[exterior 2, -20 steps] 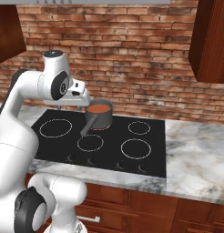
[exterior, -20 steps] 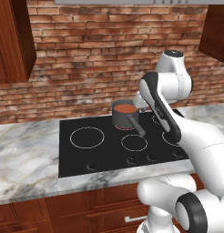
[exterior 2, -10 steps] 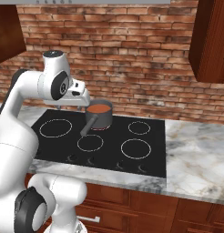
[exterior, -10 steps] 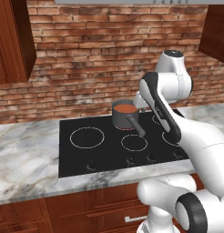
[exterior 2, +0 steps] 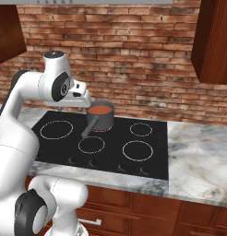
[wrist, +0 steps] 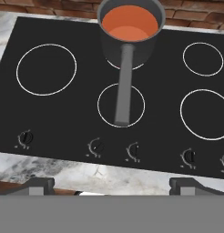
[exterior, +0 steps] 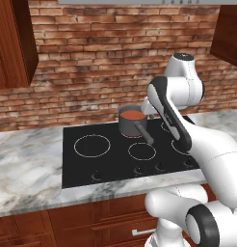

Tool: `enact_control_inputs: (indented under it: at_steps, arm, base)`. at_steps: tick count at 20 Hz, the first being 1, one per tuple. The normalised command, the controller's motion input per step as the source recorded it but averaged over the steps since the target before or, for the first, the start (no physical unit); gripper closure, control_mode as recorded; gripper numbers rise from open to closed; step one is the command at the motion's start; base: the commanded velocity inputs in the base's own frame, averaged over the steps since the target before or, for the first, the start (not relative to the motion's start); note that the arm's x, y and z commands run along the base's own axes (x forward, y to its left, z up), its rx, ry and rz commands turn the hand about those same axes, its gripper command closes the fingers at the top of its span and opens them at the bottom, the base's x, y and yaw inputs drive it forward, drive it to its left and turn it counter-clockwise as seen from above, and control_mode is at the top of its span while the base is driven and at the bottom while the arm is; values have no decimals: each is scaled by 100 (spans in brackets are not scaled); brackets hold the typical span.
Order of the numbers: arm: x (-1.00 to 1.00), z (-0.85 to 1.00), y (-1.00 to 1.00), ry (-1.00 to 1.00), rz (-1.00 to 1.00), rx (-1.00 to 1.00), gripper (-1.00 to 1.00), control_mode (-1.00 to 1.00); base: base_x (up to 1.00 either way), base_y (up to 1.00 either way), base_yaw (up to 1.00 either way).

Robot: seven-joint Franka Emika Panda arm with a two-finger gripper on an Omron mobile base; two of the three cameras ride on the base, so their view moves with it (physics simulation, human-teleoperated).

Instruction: Wait until the marinara sauce is simmered to a deep red color and then turn off the stove.

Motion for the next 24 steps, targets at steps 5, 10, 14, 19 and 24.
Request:
enact_control_inputs:
  at_steps: [5,10,14,19,24]
  arm:
    - [0,0,0,0,0,0,-100,-100]
    - [0,0,0,0,0,0,-100,-100]
    - [0,0,0,0,0,0,-100,-100]
    - [0,0,0,0,0,0,-100,-100]
    - [0,0,0,0,0,0,-100,-100]
  base:
    - [0,0,0]
    - [0,0,0]
    - [0,0,0]
    - [0,0,0]
    - [0,0,0]
